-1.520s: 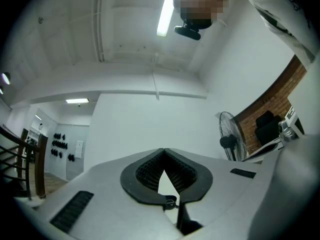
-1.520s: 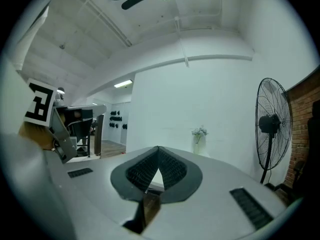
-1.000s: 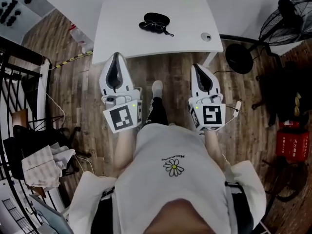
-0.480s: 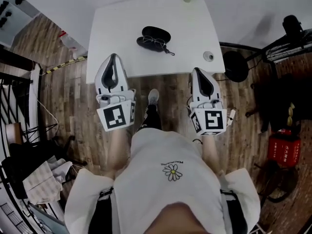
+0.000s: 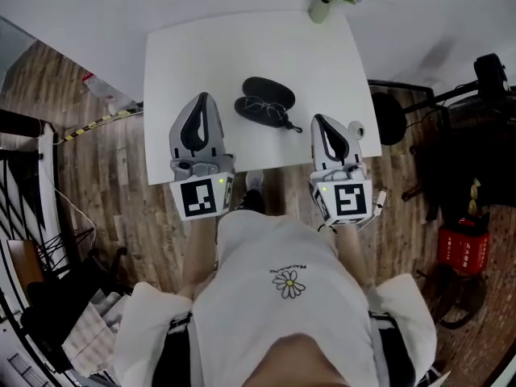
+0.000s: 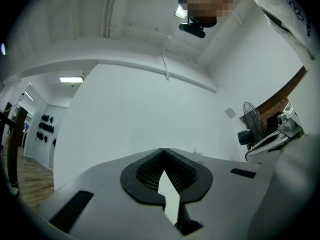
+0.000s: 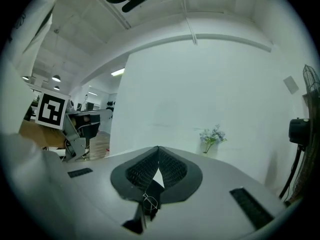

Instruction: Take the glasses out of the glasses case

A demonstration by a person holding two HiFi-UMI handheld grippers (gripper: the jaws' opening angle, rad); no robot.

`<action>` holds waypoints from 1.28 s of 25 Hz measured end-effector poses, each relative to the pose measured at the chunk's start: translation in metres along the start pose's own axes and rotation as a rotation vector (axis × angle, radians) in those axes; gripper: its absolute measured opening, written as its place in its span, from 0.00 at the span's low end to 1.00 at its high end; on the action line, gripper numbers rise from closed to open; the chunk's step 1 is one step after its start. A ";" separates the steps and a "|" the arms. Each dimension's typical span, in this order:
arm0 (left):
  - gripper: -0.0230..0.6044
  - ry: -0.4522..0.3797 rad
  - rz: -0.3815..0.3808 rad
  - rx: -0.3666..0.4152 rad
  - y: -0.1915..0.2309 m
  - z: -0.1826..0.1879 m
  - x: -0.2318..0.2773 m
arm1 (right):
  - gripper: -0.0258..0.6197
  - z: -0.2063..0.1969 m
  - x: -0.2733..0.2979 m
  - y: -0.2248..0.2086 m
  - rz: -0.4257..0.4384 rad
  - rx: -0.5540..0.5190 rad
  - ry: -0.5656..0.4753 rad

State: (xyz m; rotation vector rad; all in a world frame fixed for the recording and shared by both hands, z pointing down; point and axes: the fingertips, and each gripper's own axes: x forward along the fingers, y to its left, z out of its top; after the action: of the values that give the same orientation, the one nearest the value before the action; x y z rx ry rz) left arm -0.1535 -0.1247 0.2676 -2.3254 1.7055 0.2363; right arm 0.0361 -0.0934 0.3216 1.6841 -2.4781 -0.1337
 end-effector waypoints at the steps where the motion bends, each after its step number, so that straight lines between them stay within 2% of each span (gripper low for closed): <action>1: 0.06 -0.005 -0.004 -0.017 0.005 -0.003 0.011 | 0.05 -0.001 0.014 0.001 0.002 0.000 0.004; 5: 0.06 0.003 -0.025 -0.075 0.027 -0.015 0.046 | 0.05 -0.001 0.061 0.001 -0.016 0.011 0.030; 14: 0.06 0.072 -0.083 -0.081 0.042 -0.055 0.079 | 0.05 0.007 0.122 -0.005 -0.032 -0.024 0.026; 19: 0.06 0.063 -0.063 -0.087 0.049 -0.057 0.088 | 0.05 0.013 0.138 -0.018 -0.041 -0.029 0.007; 24: 0.06 0.066 -0.079 -0.041 0.042 -0.062 0.095 | 0.05 0.020 0.147 -0.027 -0.015 -0.008 -0.037; 32: 0.06 0.034 -0.014 -0.023 0.046 -0.053 0.108 | 0.05 0.019 0.154 -0.038 0.043 -0.002 -0.052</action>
State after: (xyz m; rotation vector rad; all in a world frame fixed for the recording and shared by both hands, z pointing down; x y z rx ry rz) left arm -0.1657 -0.2521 0.2842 -2.3701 1.7100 0.2158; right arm 0.0119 -0.2503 0.3078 1.6455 -2.5490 -0.1768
